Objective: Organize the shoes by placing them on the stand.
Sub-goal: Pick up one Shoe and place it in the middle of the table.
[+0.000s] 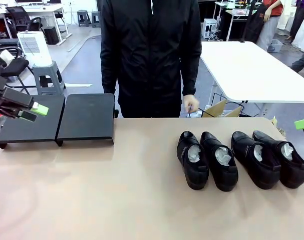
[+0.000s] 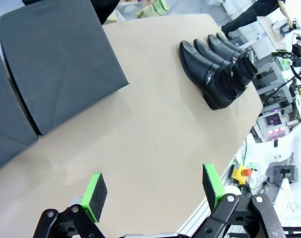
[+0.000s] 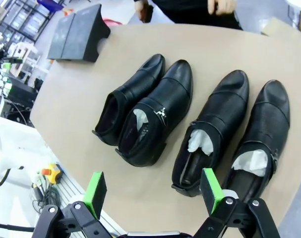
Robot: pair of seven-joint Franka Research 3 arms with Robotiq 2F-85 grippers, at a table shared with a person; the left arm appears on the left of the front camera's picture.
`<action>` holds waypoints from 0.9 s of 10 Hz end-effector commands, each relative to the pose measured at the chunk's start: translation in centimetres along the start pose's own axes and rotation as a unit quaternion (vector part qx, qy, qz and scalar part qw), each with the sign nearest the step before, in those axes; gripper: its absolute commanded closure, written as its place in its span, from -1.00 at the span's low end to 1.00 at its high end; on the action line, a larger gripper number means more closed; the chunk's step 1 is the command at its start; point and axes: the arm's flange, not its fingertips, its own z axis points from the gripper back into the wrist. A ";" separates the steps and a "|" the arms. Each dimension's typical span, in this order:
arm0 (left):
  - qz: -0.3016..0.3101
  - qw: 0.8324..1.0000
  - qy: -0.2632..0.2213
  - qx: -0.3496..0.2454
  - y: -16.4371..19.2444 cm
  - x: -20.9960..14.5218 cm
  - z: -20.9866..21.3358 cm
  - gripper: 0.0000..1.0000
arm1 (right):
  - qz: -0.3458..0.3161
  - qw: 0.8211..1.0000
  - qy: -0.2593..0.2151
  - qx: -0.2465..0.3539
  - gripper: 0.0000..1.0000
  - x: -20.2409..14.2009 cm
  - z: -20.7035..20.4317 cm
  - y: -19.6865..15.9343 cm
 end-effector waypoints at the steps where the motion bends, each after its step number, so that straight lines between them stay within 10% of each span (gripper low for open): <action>1: -0.013 1.000 0.001 0.004 0.3 0.3 -0.1 -1.00 | 0.041 0.998 -0.011 0.036 -1.00 0.0 0.4 0.4; 9: 0.000 1.000 0.000 0.000 0.0 0.0 0.0 -1.00 | 0.015 0.997 0.029 -0.065 -1.00 -0.8 1.4 1.7</action>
